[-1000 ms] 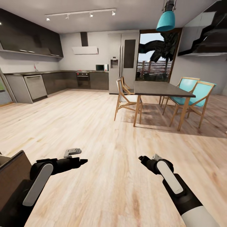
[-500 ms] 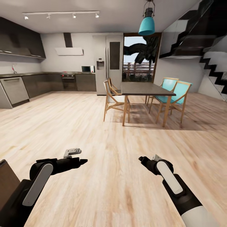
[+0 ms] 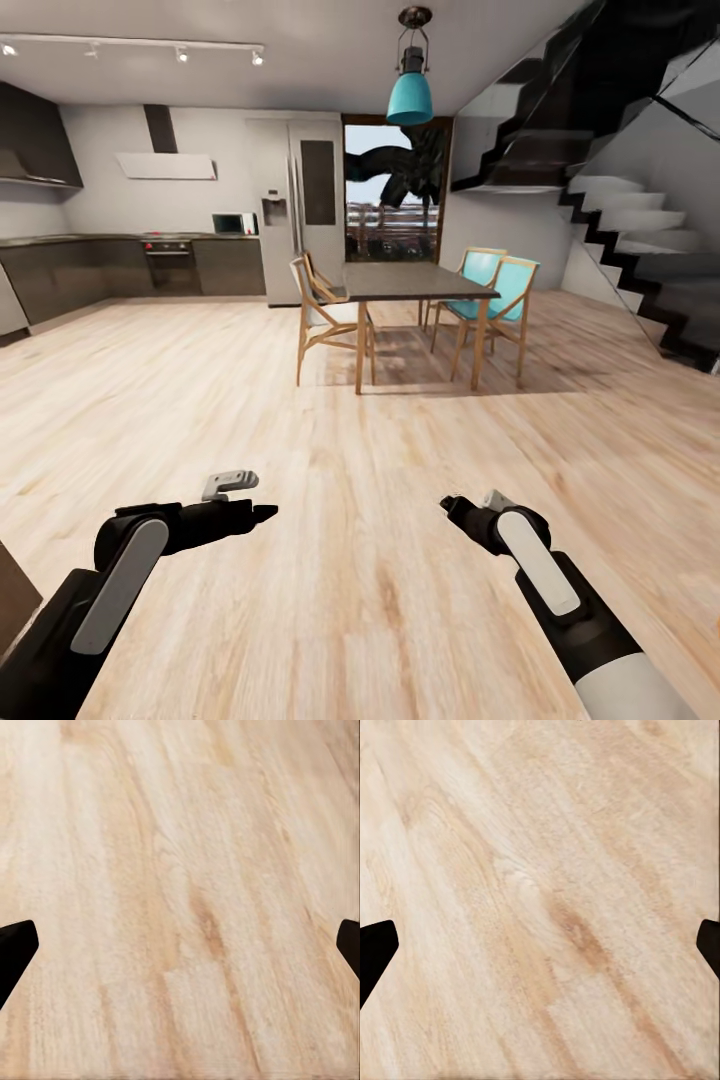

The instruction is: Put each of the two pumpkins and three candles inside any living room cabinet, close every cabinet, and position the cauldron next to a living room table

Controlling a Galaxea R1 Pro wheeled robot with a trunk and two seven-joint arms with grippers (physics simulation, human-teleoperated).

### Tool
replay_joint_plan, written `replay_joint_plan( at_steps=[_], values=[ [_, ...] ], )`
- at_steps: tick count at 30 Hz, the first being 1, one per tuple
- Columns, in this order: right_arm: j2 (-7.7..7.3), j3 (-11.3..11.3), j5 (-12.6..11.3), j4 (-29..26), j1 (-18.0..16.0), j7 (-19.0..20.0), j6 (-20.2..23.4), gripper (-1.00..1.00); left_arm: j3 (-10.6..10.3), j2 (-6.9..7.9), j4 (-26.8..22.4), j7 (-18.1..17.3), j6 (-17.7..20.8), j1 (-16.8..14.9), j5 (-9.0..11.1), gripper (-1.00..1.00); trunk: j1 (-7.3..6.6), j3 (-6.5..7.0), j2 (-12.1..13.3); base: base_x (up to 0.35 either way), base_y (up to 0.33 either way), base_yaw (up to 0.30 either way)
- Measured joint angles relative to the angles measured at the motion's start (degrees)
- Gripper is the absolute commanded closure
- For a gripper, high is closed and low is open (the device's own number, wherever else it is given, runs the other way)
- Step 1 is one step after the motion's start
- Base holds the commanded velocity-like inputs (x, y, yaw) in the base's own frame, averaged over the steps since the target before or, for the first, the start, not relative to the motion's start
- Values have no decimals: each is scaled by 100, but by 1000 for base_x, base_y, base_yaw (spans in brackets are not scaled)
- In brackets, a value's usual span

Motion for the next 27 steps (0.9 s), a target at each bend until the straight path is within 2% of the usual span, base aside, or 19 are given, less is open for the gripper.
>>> replay_joint_plan(
  at_steps=[14,27],
  values=[
    [3,1,-2,-2,0,0,-2,-100,0,0,0,0,0,1,-5,-100,-1,69,0,-225,4,-261],
    [11,0,-7,-7,-3,-11,-14,-100,1,-6,0,0,0,1,-5,-100,-3,83,0,-64,0,-34]
  ],
)
